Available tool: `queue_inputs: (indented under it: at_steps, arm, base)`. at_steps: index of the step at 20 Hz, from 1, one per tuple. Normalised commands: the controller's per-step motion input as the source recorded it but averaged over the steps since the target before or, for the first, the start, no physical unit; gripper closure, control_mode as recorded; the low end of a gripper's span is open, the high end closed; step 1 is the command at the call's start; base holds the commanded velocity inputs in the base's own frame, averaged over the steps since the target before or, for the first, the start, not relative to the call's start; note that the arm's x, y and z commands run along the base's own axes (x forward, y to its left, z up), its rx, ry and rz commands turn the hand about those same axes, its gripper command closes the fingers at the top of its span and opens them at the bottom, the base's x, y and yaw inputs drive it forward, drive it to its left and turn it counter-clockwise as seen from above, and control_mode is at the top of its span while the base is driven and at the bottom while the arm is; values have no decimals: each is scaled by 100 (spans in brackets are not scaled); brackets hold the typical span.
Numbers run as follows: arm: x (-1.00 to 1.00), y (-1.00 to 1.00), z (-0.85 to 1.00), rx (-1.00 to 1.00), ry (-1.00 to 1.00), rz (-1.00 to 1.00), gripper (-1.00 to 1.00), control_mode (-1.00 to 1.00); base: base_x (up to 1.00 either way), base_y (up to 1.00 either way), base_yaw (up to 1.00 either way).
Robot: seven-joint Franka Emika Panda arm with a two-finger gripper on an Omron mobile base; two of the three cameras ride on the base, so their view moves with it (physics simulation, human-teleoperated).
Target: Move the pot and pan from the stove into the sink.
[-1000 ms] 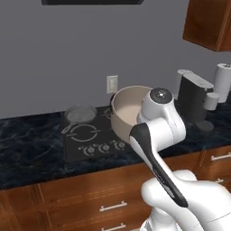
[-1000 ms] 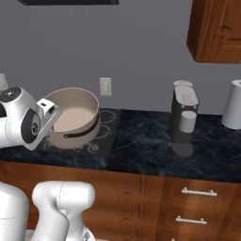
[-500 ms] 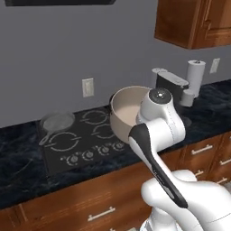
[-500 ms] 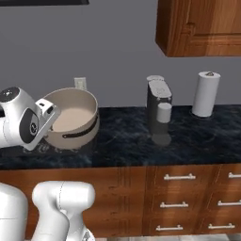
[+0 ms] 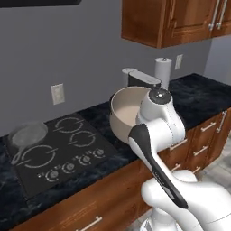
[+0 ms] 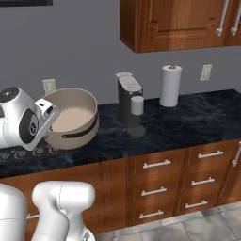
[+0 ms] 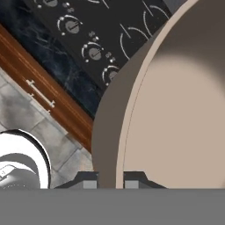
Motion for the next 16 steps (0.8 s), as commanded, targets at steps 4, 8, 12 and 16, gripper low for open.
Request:
queue_inputs:
  at_steps: [4,8,12,16]
  arm:
    - [0,0,0,0,0,0,100,100]
    - [0,0,0,0,0,0,100,100]
    - [0,0,0,0,0,0,100,100]
    - [0,0,0,0,0,0,100,100]
  base:
    - [0,-8,-38]
    - [0,-5,-39]
    - [1,-1,-41]
    - [6,0,-44]
